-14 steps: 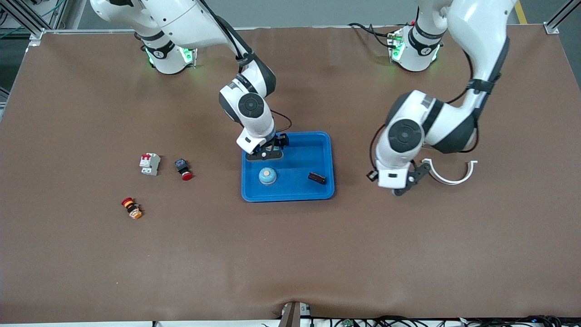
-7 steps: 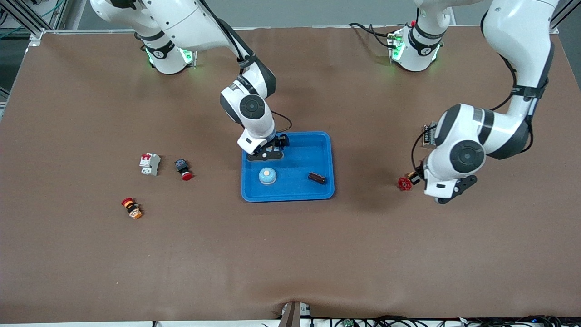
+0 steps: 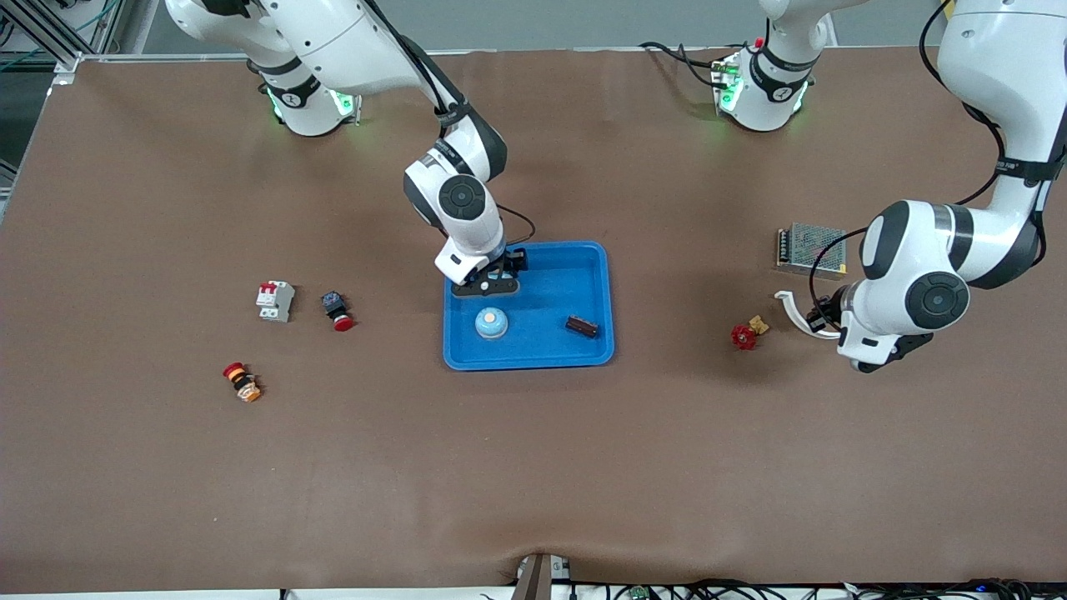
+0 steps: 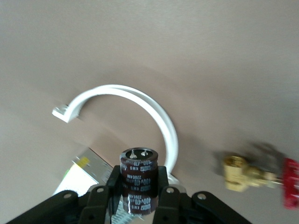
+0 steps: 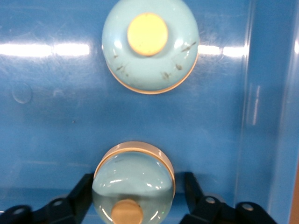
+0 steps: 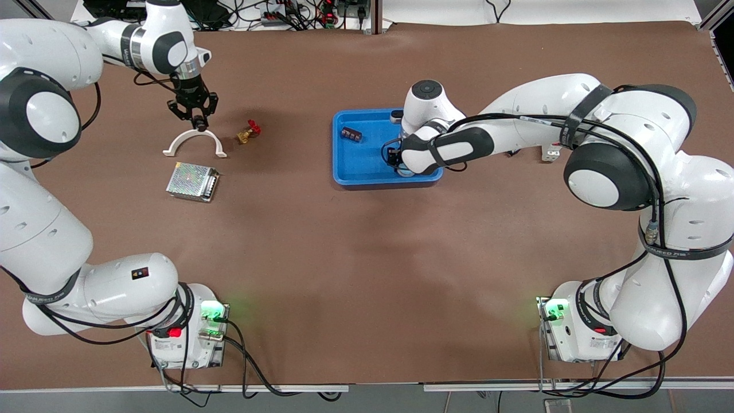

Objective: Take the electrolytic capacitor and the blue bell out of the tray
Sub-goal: 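Lower the capacitor by the white arc while the right gripper carries the bell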

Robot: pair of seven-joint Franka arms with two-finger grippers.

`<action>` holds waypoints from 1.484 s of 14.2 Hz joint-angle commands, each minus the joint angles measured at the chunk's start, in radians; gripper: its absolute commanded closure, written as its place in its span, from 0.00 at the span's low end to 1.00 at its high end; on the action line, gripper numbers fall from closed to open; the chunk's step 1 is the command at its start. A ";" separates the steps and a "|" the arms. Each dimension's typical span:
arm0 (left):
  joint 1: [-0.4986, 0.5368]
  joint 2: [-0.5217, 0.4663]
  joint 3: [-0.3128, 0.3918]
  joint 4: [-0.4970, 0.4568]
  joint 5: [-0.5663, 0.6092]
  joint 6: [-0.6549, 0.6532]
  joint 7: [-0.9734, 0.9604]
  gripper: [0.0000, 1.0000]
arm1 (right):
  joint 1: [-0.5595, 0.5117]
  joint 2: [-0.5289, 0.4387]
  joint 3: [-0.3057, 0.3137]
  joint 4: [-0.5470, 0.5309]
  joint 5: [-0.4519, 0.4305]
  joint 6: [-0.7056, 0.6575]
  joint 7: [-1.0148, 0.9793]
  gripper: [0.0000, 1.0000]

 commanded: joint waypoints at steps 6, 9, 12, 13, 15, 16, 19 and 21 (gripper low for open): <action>0.082 -0.002 -0.012 -0.152 0.091 0.184 0.110 1.00 | 0.000 -0.026 -0.006 0.029 -0.005 -0.088 0.012 0.59; 0.093 -0.007 -0.012 -0.216 0.144 0.275 0.134 1.00 | -0.041 -0.088 -0.006 0.072 -0.005 -0.238 -0.006 0.59; 0.144 0.002 -0.014 -0.257 0.214 0.370 0.136 1.00 | -0.110 -0.137 -0.004 0.135 -0.004 -0.430 -0.115 0.60; 0.145 0.005 -0.014 -0.258 0.214 0.375 0.134 1.00 | -0.141 -0.155 -0.003 0.148 -0.004 -0.476 -0.156 0.59; 0.145 0.007 -0.014 -0.258 0.214 0.376 0.136 1.00 | -0.209 -0.200 -0.004 0.161 -0.004 -0.570 -0.279 0.60; 0.145 0.005 -0.015 -0.258 0.214 0.376 0.136 0.82 | -0.260 -0.221 -0.003 0.163 -0.004 -0.608 -0.366 0.60; 0.145 -0.004 -0.017 -0.257 0.214 0.370 0.134 0.00 | -0.410 -0.273 -0.006 0.163 -0.005 -0.676 -0.668 0.60; 0.145 -0.022 -0.019 -0.258 0.214 0.364 0.136 0.00 | -0.502 -0.287 -0.006 0.163 -0.013 -0.687 -0.845 0.60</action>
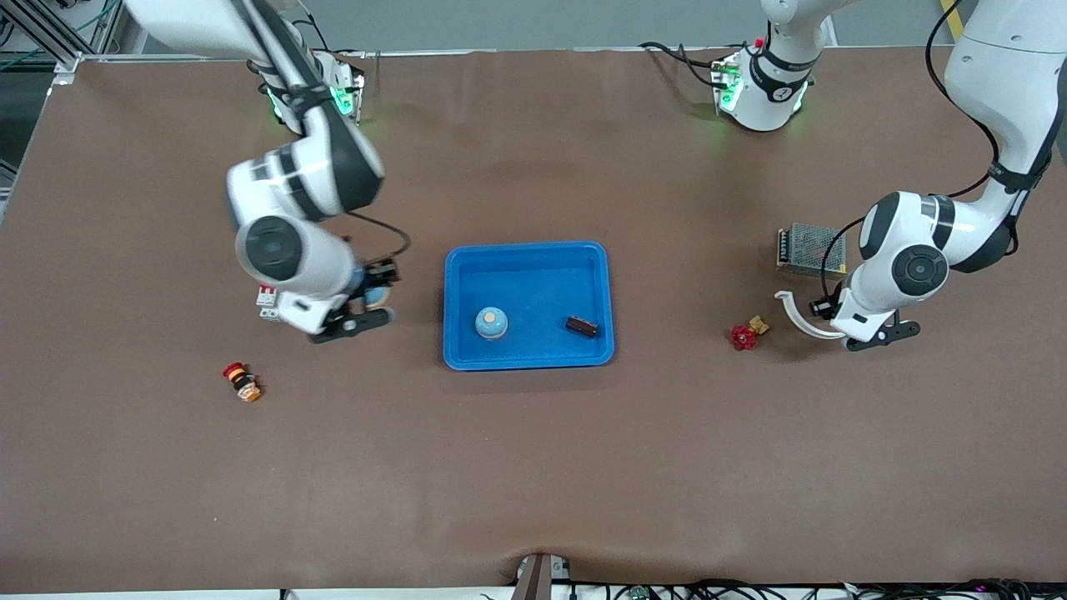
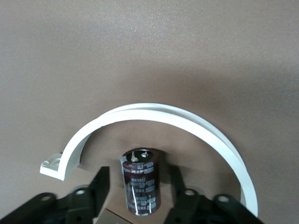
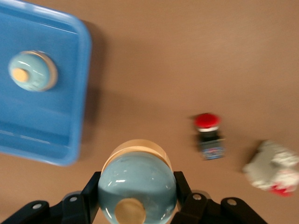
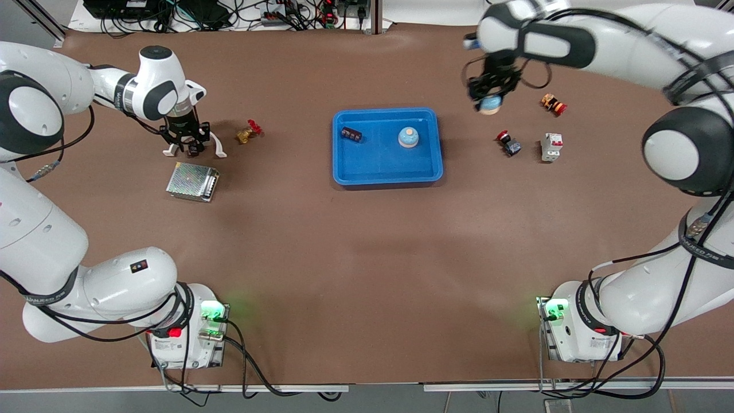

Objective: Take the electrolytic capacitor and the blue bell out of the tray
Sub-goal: 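Lower the capacitor by the white arc while the right gripper carries the bell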

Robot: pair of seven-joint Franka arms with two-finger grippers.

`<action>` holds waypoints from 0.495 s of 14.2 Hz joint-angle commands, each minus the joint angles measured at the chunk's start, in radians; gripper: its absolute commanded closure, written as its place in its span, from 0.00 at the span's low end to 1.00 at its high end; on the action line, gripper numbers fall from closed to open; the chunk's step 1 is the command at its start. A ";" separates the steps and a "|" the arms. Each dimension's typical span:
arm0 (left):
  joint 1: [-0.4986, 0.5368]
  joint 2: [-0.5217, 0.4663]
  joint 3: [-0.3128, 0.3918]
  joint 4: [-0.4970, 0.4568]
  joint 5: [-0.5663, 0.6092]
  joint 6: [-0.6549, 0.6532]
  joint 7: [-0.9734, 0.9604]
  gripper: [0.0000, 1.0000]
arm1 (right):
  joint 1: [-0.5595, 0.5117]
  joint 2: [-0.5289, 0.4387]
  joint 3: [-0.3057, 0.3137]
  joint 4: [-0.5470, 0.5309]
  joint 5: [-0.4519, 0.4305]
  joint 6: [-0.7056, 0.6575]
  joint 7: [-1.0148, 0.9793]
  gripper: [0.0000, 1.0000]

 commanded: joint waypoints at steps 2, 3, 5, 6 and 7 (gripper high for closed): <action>0.014 -0.066 -0.028 -0.016 0.019 -0.035 0.009 0.00 | -0.168 -0.037 0.021 -0.014 -0.072 -0.030 -0.272 0.60; 0.014 -0.083 -0.045 -0.013 0.017 -0.061 0.009 0.00 | -0.205 -0.050 0.021 -0.014 -0.098 -0.037 -0.330 0.60; 0.014 -0.125 -0.067 -0.012 0.005 -0.101 0.009 0.00 | -0.293 -0.070 0.021 -0.015 -0.132 -0.037 -0.494 0.60; 0.014 -0.141 -0.085 -0.006 0.001 -0.129 0.007 0.00 | -0.343 -0.070 0.021 -0.015 -0.141 -0.031 -0.580 0.60; 0.014 -0.148 -0.108 0.010 -0.010 -0.158 -0.009 0.00 | -0.391 -0.070 0.021 -0.015 -0.146 -0.021 -0.655 0.60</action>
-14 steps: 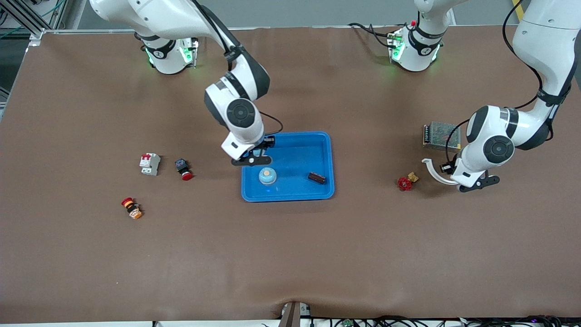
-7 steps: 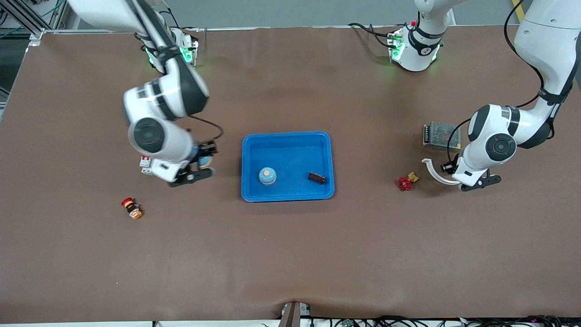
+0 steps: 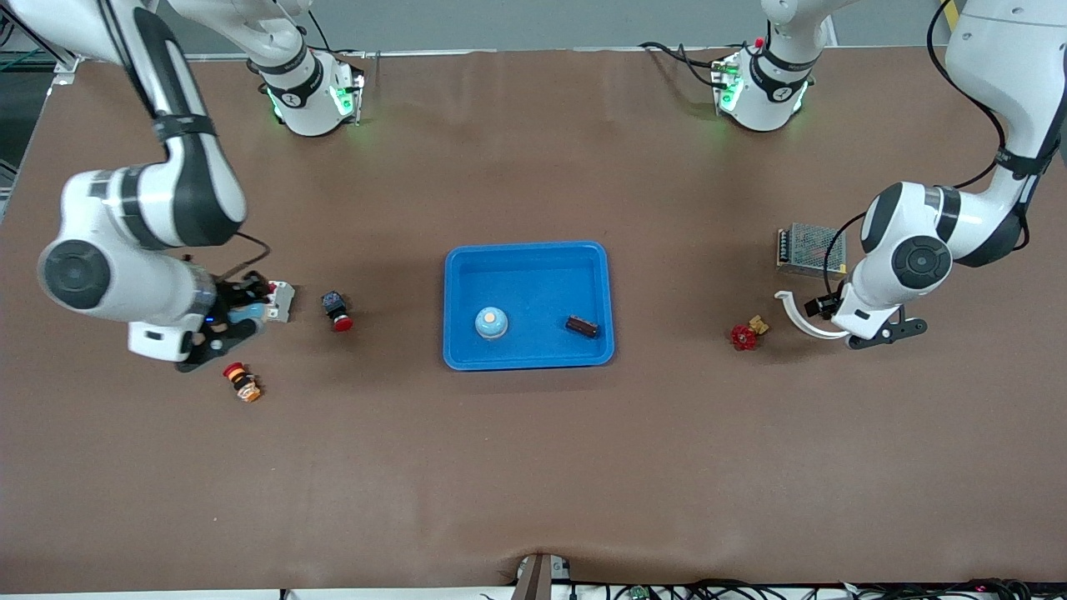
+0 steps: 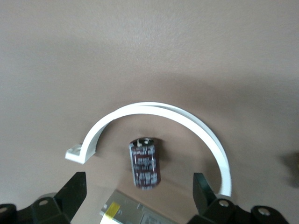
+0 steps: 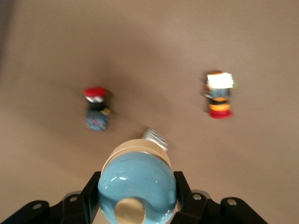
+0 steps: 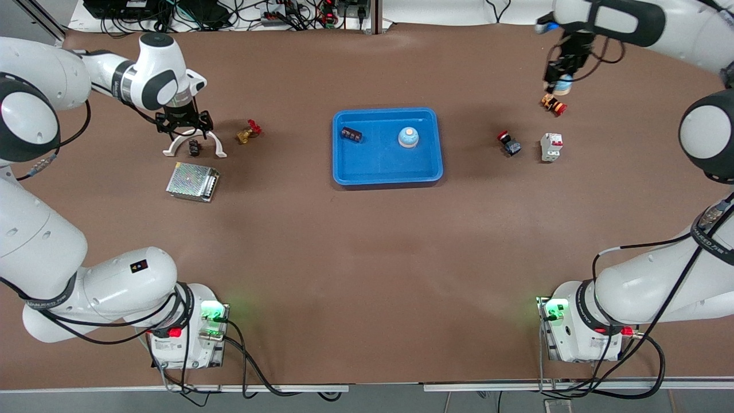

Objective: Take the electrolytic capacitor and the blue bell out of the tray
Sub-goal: 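Return the left gripper to the tray while the right gripper holds the bell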

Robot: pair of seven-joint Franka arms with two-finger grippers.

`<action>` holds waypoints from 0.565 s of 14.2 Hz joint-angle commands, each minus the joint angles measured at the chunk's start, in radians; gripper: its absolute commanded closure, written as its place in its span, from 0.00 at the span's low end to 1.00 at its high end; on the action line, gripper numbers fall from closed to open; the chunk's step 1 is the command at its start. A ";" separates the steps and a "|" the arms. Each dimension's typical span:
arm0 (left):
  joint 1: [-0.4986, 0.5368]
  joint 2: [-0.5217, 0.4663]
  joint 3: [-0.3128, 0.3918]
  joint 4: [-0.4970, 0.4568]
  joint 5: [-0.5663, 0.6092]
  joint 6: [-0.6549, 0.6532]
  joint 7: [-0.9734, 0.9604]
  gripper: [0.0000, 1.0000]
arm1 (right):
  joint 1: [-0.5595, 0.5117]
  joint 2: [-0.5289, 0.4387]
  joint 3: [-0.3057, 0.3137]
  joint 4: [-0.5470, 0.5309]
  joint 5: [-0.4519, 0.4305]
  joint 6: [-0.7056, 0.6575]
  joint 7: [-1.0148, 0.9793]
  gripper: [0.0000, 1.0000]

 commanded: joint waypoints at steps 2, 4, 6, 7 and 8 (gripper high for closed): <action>0.011 -0.056 -0.086 0.055 -0.089 -0.138 -0.009 0.00 | -0.167 -0.028 0.026 -0.028 -0.025 0.043 -0.244 0.60; 0.009 -0.055 -0.118 0.096 -0.143 -0.190 -0.018 0.00 | -0.222 -0.022 0.026 -0.039 -0.024 0.068 -0.315 0.60; 0.005 -0.046 -0.152 0.129 -0.168 -0.216 -0.080 0.00 | -0.273 -0.025 0.026 -0.084 -0.024 0.135 -0.383 0.60; 0.003 -0.043 -0.167 0.145 -0.173 -0.222 -0.132 0.00 | -0.297 -0.025 0.027 -0.109 -0.022 0.178 -0.419 0.61; 0.000 -0.039 -0.190 0.164 -0.188 -0.224 -0.189 0.00 | -0.320 -0.025 0.027 -0.146 -0.021 0.227 -0.453 0.61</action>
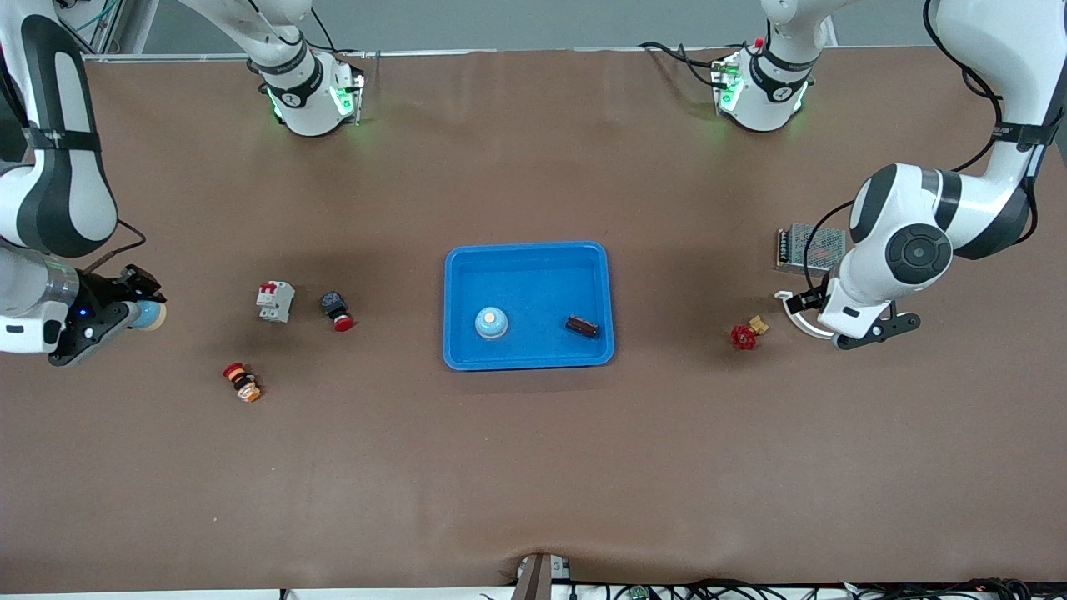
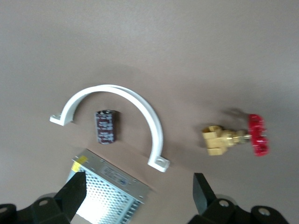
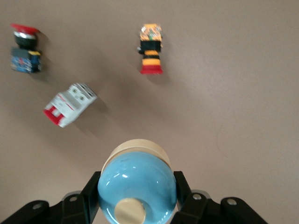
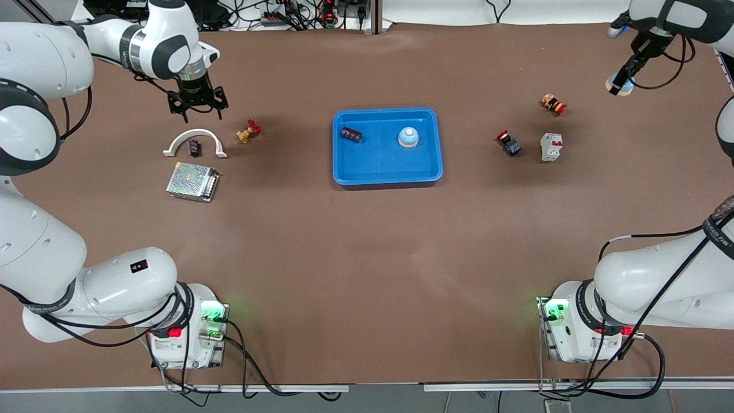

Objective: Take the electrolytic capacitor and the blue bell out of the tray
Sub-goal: 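Return the left gripper to the tray while the right gripper holds the bell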

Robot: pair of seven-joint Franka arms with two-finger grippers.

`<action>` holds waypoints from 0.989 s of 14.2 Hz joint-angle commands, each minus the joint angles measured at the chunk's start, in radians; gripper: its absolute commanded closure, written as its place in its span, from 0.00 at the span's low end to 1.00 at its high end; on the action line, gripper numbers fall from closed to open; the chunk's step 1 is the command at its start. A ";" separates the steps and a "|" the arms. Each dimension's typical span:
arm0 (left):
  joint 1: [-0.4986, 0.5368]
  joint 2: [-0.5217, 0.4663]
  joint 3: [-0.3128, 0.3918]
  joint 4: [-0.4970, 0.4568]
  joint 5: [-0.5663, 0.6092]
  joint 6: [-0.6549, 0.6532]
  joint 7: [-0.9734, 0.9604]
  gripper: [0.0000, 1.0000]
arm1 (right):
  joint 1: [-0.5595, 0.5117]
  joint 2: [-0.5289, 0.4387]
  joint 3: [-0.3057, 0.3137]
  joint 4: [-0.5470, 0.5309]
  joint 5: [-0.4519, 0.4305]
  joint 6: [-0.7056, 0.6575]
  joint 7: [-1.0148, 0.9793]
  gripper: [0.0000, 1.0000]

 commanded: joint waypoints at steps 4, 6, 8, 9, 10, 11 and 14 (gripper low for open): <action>-0.075 0.063 -0.069 0.135 -0.068 -0.044 -0.244 0.00 | -0.105 -0.016 0.029 -0.208 -0.004 0.225 -0.085 0.61; -0.127 0.103 -0.069 0.186 -0.088 -0.044 -0.348 0.00 | -0.118 -0.016 0.031 -0.279 -0.003 0.320 -0.088 0.61; -0.187 0.149 -0.069 0.236 -0.099 -0.044 -0.460 0.00 | -0.121 -0.015 0.031 -0.330 -0.003 0.400 -0.091 0.61; -0.219 0.167 -0.069 0.253 -0.100 -0.044 -0.512 0.00 | -0.124 -0.013 0.031 -0.342 -0.003 0.414 -0.091 0.61; -0.250 0.190 -0.069 0.266 -0.097 -0.036 -0.551 0.00 | -0.127 -0.012 0.031 -0.353 -0.001 0.428 -0.091 0.61; -0.279 0.213 -0.069 0.282 -0.097 -0.027 -0.575 0.00 | -0.128 -0.009 0.031 -0.368 -0.001 0.451 -0.091 0.61; -0.373 0.279 -0.066 0.344 -0.086 -0.006 -0.690 0.00 | -0.128 0.000 0.031 -0.388 -0.001 0.506 -0.091 0.61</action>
